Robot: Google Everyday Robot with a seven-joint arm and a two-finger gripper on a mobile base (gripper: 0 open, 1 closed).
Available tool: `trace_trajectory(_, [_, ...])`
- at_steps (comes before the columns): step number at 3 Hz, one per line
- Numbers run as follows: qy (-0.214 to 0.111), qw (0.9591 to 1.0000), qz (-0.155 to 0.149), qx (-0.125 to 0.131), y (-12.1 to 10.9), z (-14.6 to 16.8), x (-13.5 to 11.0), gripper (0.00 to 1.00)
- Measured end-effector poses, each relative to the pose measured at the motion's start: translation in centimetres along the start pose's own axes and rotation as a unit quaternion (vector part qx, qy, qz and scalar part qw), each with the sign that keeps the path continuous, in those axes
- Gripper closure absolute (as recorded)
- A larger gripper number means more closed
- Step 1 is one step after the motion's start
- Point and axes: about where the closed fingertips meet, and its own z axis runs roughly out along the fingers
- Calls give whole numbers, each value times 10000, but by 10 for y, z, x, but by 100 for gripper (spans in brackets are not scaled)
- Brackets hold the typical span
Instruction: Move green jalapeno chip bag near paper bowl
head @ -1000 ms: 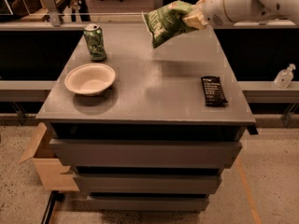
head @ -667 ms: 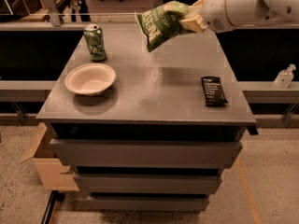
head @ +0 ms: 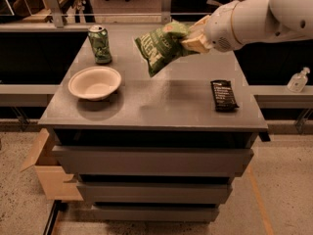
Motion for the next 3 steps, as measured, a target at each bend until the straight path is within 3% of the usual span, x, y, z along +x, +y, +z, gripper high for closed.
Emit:
trace_trajectory(2, [356, 9985, 172, -370, 31, 17, 24, 100])
trace_trajectory(3, [399, 9977, 165, -516, 44, 30, 23, 100])
